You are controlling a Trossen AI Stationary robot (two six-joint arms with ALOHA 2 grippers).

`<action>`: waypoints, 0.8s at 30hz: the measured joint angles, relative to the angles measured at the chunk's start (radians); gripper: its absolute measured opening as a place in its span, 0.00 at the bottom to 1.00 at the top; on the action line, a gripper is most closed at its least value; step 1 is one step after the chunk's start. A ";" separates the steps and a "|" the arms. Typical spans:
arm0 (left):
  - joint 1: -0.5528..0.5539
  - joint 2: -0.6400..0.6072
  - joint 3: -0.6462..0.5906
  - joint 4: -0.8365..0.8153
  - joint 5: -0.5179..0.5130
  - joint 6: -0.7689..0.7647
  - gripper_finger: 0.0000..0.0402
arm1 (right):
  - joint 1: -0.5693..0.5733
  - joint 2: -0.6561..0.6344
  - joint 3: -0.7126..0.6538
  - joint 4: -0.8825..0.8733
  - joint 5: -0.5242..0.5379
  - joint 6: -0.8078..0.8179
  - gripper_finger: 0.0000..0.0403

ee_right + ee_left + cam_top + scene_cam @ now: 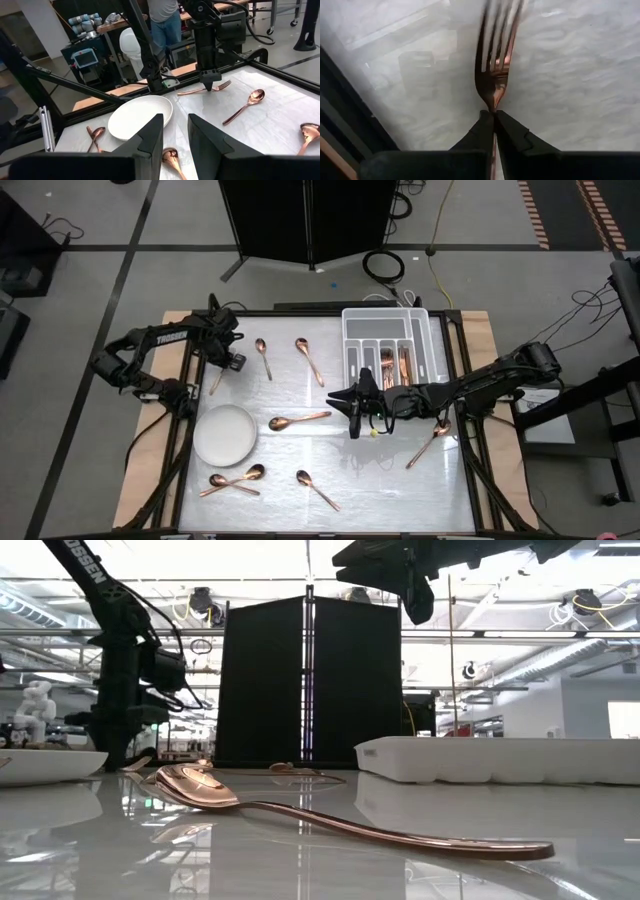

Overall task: Sort silverware
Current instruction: Put the bronze fork into the silverware tray

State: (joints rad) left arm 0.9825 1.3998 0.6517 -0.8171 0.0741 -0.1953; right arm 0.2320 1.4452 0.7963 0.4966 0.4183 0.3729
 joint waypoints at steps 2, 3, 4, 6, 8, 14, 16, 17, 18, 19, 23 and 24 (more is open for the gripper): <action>-0.002 0.000 0.010 0.000 0.004 0.005 0.03 | -0.004 0.000 0.000 0.000 0.000 0.000 0.20; -0.002 0.000 0.013 -0.002 0.005 0.011 0.02 | -0.006 0.000 0.000 0.000 0.000 0.000 0.20; -0.001 0.000 0.015 -0.006 0.005 0.017 0.01 | -0.009 0.000 0.000 0.000 0.000 0.000 0.20; -0.001 0.000 0.015 -0.007 0.005 0.019 0.01 | -0.011 0.000 0.000 0.000 0.000 0.000 0.20; -0.001 0.000 0.016 -0.007 0.005 0.019 0.00 | -0.014 0.000 0.000 0.000 0.000 0.000 0.20; -0.001 -0.001 0.017 -0.006 0.005 0.020 0.00 | -0.017 0.000 0.000 0.000 0.000 -0.012 0.20; -0.001 -0.001 0.018 -0.004 0.005 0.020 0.00 | -0.017 0.000 0.000 0.000 0.000 -0.019 0.20; -0.001 -0.001 0.018 -0.004 0.005 0.020 0.00 | -0.017 0.000 0.000 0.000 0.000 -0.019 0.20; -0.001 -0.001 0.018 -0.004 0.005 0.020 0.00 | -0.017 0.000 0.000 0.000 0.000 -0.019 0.20; -0.001 -0.001 0.018 -0.004 0.005 0.020 0.00 | -0.018 0.000 0.000 0.000 0.000 -0.019 0.20; -0.001 -0.001 0.020 -0.005 0.005 0.025 0.00 | -0.024 0.000 0.000 0.000 0.002 -0.019 0.20; -0.001 -0.001 0.025 -0.007 0.005 0.030 0.00 | -0.025 0.000 0.000 0.000 0.002 -0.019 0.20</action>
State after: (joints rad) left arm 0.9813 1.3987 0.6765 -0.8238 0.0795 -0.1652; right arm 0.2073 1.4452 0.7967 0.4969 0.4206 0.3534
